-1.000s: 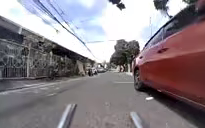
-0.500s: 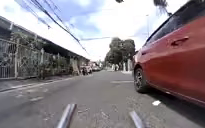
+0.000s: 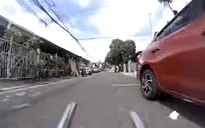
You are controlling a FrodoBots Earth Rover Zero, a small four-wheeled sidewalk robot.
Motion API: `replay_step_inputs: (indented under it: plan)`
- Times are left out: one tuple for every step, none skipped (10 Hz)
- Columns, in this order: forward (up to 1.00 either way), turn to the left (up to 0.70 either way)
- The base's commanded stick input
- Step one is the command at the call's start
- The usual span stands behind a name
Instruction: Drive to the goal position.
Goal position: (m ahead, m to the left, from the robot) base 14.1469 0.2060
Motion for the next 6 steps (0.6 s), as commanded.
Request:
replay_step_inputs:
  plan:
    - [1.0,0.0]
    - [1.0,-0.35]
    - [1.0,-0.4]
    - [1.0,-0.4]
    - [1.0,-0.21]
    - [1.0,-0.04]
